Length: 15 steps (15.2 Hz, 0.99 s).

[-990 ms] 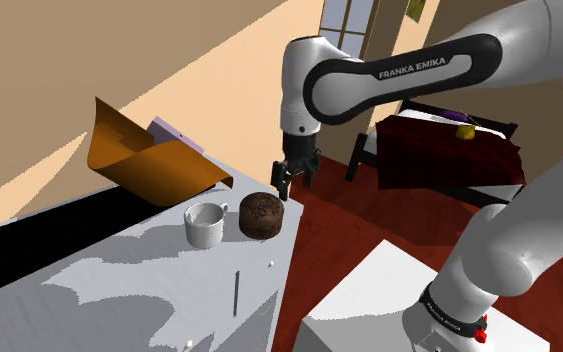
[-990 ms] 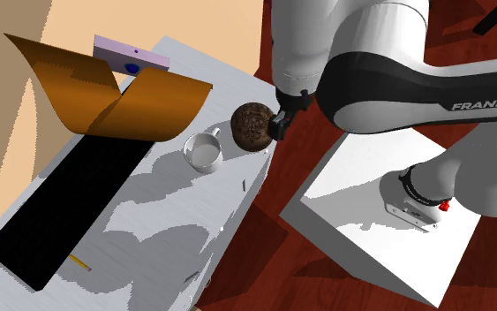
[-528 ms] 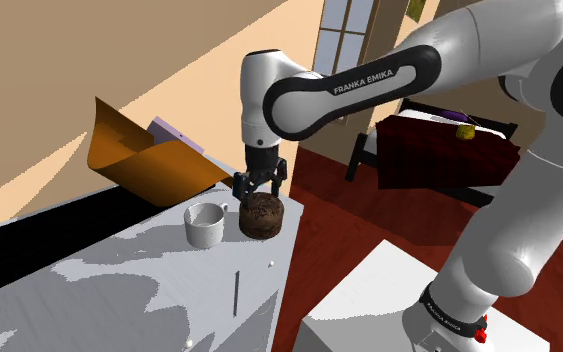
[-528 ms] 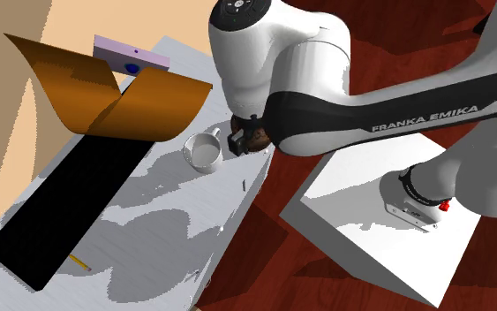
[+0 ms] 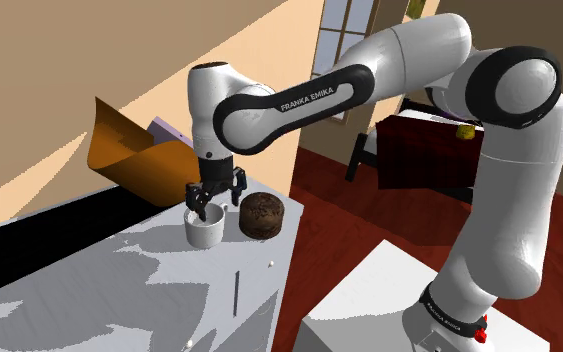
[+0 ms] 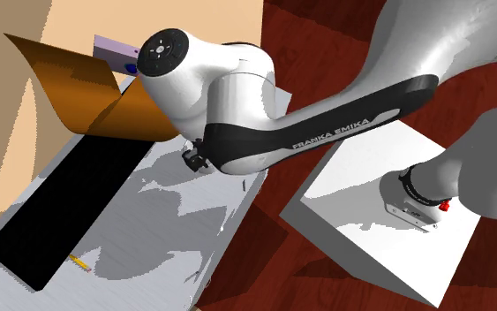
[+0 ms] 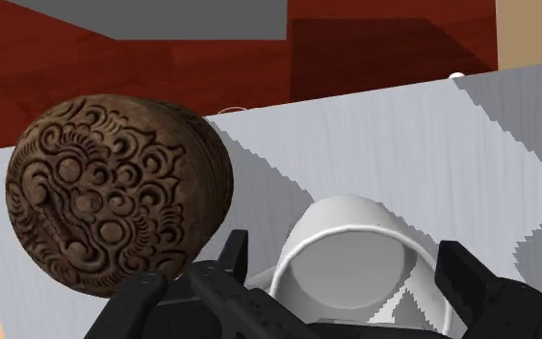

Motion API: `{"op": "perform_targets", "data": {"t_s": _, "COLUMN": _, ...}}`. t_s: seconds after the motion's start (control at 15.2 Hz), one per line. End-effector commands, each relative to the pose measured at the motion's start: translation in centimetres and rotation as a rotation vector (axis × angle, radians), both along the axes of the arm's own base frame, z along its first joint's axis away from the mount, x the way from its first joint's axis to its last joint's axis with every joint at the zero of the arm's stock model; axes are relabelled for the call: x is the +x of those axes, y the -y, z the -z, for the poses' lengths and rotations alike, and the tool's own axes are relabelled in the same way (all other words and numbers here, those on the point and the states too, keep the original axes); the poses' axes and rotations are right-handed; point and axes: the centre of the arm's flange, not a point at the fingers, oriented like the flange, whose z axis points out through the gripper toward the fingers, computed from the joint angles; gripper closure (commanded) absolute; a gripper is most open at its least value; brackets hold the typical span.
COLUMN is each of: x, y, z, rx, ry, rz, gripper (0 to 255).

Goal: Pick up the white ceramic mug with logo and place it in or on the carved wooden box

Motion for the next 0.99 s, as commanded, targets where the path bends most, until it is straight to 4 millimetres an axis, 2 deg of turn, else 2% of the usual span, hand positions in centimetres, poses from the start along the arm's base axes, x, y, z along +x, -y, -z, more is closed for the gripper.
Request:
{"op": "perform_targets", "data": {"t_s": 0.0, "x": 1.4, "y": -2.1, "z": 0.6, "rx": 0.001, "ry": 0.008, "rz": 0.005, "gripper": 0}}
{"op": "perform_targets", "data": {"t_s": 0.26, "x": 4.3, "y": -6.1, "z": 2.1, "rx": 0.002, "ry": 0.022, "rz": 0.011, "gripper": 0}}
{"op": "perform_targets", "data": {"t_s": 0.33, "x": 4.5, "y": -6.4, "z": 2.3, "rx": 0.002, "ry": 0.023, "rz": 0.012, "gripper": 0}}
{"op": "perform_targets", "data": {"t_s": 0.79, "x": 4.5, "y": -6.3, "z": 6.3, "rx": 0.002, "ry": 0.023, "rz": 0.012, "gripper": 0}}
{"op": "perform_targets", "data": {"t_s": 0.92, "x": 4.5, "y": -6.2, "z": 6.3, "rx": 0.002, "ry": 0.023, "rz": 0.012, "gripper": 0}}
